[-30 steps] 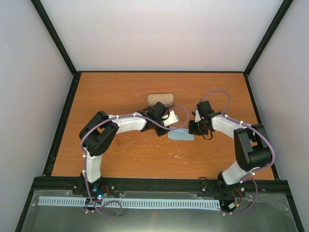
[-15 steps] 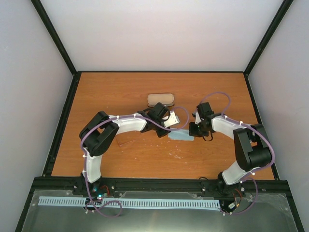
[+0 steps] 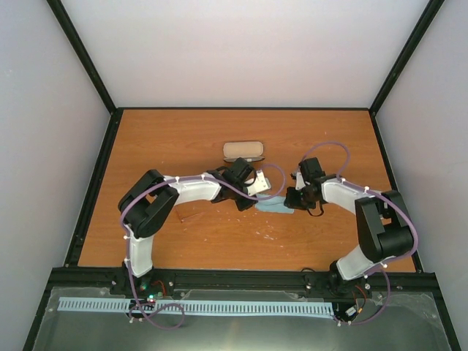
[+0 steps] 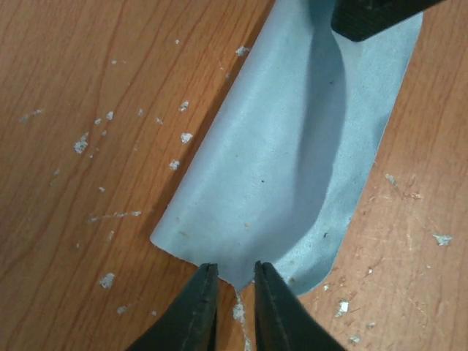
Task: Organize the sunglasses
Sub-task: Fold the glasses cleaning cloth at the center of the board.
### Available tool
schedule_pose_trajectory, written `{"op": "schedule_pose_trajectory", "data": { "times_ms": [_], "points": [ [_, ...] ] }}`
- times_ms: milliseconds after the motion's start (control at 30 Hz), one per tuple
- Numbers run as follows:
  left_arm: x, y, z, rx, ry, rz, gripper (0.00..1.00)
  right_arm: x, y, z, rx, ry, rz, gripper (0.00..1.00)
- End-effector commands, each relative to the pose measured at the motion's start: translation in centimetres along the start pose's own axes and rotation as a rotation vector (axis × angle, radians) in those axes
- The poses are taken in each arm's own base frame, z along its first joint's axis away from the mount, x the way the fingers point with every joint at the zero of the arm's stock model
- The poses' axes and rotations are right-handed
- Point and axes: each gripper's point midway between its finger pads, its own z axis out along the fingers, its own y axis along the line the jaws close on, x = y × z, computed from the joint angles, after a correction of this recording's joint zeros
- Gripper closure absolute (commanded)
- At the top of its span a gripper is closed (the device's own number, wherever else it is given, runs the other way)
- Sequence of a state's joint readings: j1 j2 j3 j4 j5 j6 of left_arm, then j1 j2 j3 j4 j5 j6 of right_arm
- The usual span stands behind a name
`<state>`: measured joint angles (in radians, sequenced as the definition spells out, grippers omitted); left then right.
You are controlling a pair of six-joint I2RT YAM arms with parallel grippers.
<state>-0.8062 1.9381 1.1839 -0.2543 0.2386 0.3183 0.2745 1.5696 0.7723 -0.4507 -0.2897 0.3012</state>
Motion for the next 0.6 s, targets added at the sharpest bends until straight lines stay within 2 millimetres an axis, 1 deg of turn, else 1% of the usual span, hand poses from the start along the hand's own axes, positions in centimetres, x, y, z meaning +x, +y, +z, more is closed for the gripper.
{"op": "schedule_pose_trajectory", "data": {
  "times_ms": [0, 167, 200, 267, 333, 400, 467, 500, 567],
  "points": [
    [-1.5, -0.9, -1.2, 0.012, -0.049, 0.014, 0.79, 1.2, -0.8, -0.1, 0.024, 0.016, 0.012, 0.71],
    [-1.3, -1.1, -1.4, 0.008, -0.050, 0.015, 0.68, 0.8, -0.7, -1.2, 0.031, -0.023, 0.019, 0.60],
    [-1.3, -1.0, -1.5, 0.002, -0.050, 0.013, 0.65, 0.5, -0.6, -1.7, 0.034, -0.040, 0.019, 0.58],
    [-1.2, -0.7, -1.6, -0.020, -0.048, 0.003, 0.53, -0.3, -0.3, -2.8, 0.037, -0.084, 0.018, 0.54],
    [-1.2, -0.4, -1.9, -0.039, -0.052, -0.004, 0.48, -1.1, -0.1, -4.0, 0.045, -0.131, 0.016, 0.50],
    [-1.3, -0.2, -2.2, -0.059, -0.059, -0.008, 0.44, -1.8, 0.0, -4.7, 0.054, -0.161, 0.011, 0.48],
    [-1.6, 0.1, -2.9, -0.076, -0.076, -0.021, 0.42, -2.1, -0.1, -4.6, 0.066, -0.159, 0.006, 0.46],
    [-1.6, 0.5, -3.2, -0.082, -0.084, -0.035, 0.40, -2.2, -0.3, -4.3, 0.072, -0.150, 0.001, 0.46],
    [-1.8, 1.5, -3.9, -0.092, -0.100, -0.077, 0.40, -2.0, -0.6, -3.6, 0.087, -0.122, -0.009, 0.47]
  ]
}}
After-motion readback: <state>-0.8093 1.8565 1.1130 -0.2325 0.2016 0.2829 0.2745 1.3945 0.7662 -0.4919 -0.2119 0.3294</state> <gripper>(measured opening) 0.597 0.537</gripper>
